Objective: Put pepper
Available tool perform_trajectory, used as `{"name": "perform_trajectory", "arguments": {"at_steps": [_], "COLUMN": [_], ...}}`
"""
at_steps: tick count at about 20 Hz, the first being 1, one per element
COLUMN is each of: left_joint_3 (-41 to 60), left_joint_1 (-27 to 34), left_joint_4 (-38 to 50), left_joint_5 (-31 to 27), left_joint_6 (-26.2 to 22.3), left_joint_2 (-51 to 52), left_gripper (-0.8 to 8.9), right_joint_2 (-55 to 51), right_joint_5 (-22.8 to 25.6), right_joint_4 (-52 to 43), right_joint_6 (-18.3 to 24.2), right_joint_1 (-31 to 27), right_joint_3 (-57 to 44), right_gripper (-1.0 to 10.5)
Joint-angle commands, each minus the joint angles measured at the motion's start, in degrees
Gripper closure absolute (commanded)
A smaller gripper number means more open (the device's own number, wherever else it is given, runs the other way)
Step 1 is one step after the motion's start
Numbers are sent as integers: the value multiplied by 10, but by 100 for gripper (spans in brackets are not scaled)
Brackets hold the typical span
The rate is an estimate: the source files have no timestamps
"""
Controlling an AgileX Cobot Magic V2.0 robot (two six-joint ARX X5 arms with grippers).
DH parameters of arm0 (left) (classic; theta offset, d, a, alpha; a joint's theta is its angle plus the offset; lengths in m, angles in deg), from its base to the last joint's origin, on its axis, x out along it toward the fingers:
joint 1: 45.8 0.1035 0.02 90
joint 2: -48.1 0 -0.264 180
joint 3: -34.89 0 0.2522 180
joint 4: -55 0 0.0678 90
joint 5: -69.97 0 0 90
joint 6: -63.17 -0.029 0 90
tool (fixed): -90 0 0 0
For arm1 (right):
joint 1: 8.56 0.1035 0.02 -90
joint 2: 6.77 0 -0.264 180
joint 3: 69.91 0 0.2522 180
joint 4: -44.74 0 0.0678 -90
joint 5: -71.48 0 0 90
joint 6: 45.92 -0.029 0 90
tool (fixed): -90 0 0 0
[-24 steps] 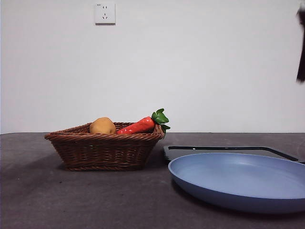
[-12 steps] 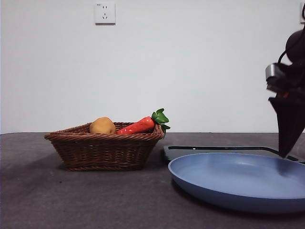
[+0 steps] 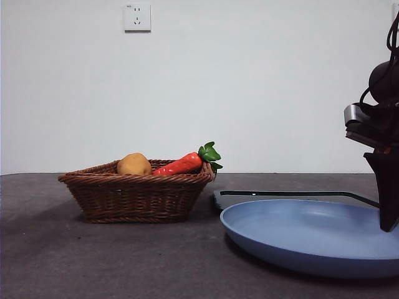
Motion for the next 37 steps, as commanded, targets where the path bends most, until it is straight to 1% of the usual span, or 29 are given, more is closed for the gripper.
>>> {"name": "perform_trajectory", "arguments": {"at_steps": [1, 2, 6, 9, 12, 16, 20, 22, 24, 26, 29, 33, 35, 37], "left_joint_3": [-11, -11, -11, -17, -45, -110, -207, -259, -307, -347, -383, -388, -388, -388], "left_joint_1": [-1, -1, -7, -26, -65, -134, -202, -226, -242, -249, -254, -256, -256, -257], "left_joint_4": [7, 7, 16, 31, 46, 76, 80, 80, 78, 71, 73, 86, 90, 93], "left_joint_5": [4, 4, 2, -23, -61, -133, -240, -296, -337, -356, -363, -375, -388, -388], "left_joint_6": [-6, -6, 0, 20, 21, 21, 21, 20, 19, 19, 19, 19, 19, 19], "left_joint_2": [-1, -1, -3, -25, -77, -190, -345, -425, -499, -566, -642, -698, -718, -731], "left_gripper": [465, 465, 465, 465, 465, 465, 465, 465, 465, 465, 465, 465, 465, 465], "right_joint_2": [19, 19, -1, -56, -143, -244, -324, -356, -377, -393, -403, -404, -404, -404], "right_joint_5": [2, 2, 2, 1, 2, 3, 2, 2, 2, 2, 2, 1, 1, 1], "right_joint_4": [-1, -1, 14, 34, 63, 100, 118, 122, 127, 127, 130, 130, 130, 130], "right_joint_6": [-1, -7, -8, -12, -13, -16, -28, -33, -39, -47, -50, -51, -51, -51], "right_joint_1": [2, 2, 1, 1, 0, -2, -12, -12, -12, -12, -12, -12, -12, -12], "right_joint_3": [8, 8, 8, 10, 11, 16, 27, 35, 42, 45, 45, 45, 45, 45], "right_gripper": [944, 944, 944, 944, 944, 944, 944, 944, 944, 944, 944, 944, 944, 944]}}
